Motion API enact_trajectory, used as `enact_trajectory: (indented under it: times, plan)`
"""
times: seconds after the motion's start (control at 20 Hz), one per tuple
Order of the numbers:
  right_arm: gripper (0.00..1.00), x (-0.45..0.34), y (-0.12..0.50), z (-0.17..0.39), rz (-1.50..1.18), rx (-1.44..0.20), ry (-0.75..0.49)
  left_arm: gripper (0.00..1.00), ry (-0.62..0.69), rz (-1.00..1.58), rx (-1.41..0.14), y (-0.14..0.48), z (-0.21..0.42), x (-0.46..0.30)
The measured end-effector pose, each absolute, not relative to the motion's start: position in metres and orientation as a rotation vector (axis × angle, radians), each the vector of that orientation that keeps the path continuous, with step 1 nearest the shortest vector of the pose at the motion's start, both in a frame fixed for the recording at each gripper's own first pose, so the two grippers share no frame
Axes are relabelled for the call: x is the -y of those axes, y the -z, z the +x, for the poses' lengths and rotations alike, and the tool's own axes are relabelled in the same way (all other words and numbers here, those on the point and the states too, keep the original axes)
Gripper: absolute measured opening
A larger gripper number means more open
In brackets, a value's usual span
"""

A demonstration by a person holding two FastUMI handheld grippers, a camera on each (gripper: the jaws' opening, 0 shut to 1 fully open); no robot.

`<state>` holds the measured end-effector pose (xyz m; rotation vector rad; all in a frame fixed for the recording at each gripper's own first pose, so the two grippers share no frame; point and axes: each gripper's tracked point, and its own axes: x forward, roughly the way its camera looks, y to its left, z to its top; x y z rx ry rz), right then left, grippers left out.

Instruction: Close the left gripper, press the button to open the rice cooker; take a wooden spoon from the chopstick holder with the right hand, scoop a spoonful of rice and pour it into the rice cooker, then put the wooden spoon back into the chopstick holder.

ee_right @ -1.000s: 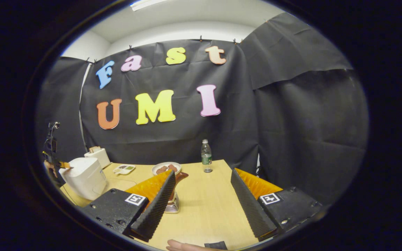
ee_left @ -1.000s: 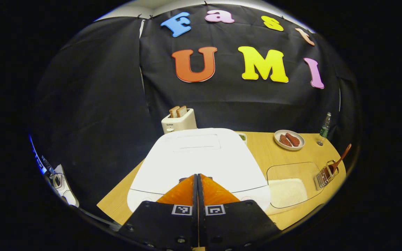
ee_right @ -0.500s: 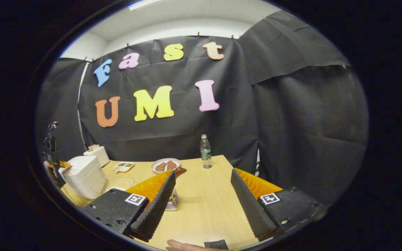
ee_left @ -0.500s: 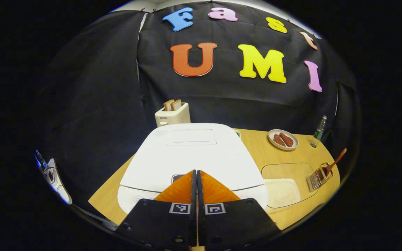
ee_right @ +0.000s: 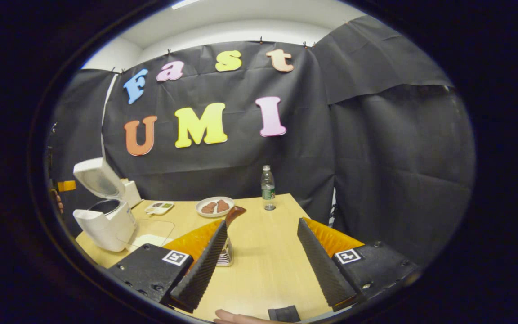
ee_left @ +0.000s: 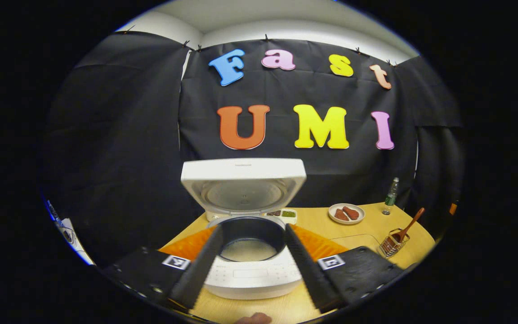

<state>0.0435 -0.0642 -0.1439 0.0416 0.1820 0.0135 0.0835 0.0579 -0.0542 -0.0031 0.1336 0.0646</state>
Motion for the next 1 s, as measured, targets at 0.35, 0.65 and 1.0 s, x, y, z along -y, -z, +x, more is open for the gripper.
enact_trajectory:
  times: [0.35,0.65,1.0]
  plan:
    - [0.99,0.029,0.179,0.070,0.041,-0.227,-0.056,0.93,-0.099,-0.027,-0.074,0.046,0.010,-0.066]
    - [1.00,0.015,0.214,0.123,0.117,-0.266,-0.037,0.94,-0.072,0.005,-0.029,0.052,-0.033,-0.055]
    - [1.00,-0.016,0.246,0.182,0.219,-0.272,-0.077,0.94,-0.039,0.084,-0.016,0.060,-0.083,-0.033]
